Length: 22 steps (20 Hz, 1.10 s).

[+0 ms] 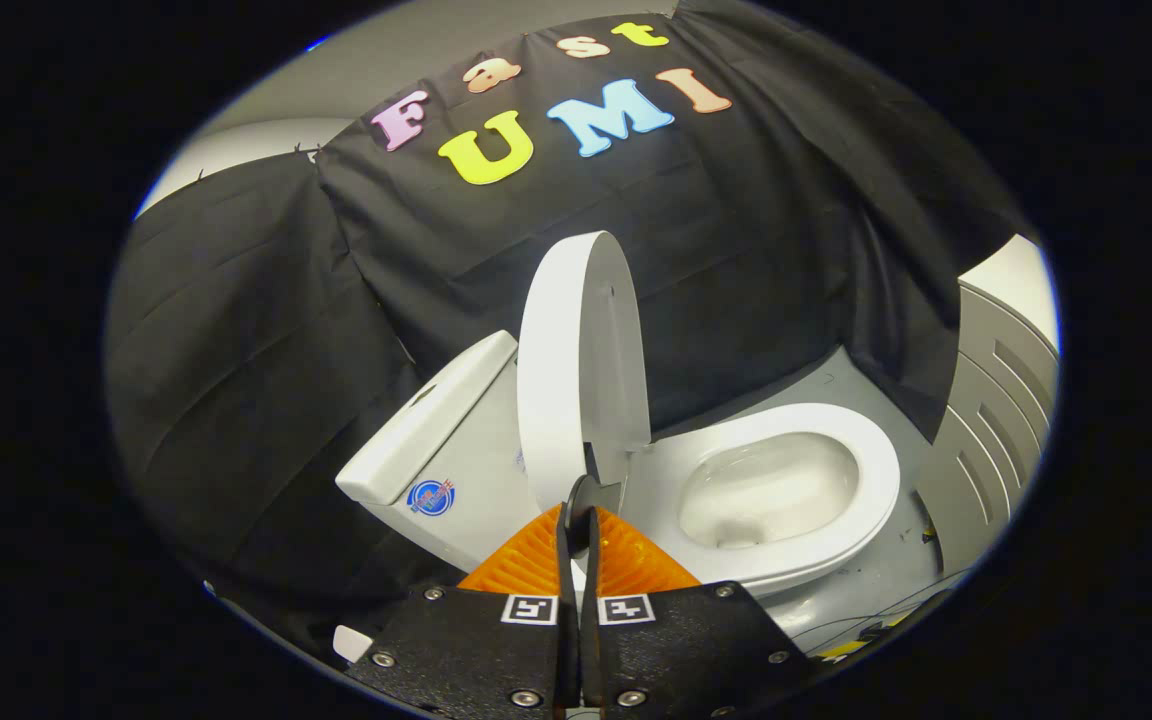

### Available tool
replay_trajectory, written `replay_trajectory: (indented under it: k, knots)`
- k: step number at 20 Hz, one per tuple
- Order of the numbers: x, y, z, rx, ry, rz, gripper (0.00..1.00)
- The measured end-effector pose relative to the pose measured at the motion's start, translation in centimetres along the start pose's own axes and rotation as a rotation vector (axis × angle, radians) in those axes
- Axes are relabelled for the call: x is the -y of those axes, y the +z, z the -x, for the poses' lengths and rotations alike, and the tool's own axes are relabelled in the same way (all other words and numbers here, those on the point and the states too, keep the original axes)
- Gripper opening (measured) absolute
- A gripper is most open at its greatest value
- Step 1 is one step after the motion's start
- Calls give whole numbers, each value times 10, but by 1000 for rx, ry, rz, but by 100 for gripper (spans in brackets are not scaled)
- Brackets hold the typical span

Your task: Open the toilet lid.

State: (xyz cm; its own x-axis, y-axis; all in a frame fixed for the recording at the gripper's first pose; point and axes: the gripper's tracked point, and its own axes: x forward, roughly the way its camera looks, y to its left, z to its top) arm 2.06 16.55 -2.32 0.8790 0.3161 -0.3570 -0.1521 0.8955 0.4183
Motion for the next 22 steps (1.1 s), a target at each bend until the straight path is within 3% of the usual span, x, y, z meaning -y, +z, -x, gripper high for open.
replay_trajectory:
  k: [22]
  knots:
    - [-102, -27, -47, -11, 100, 174, 1]
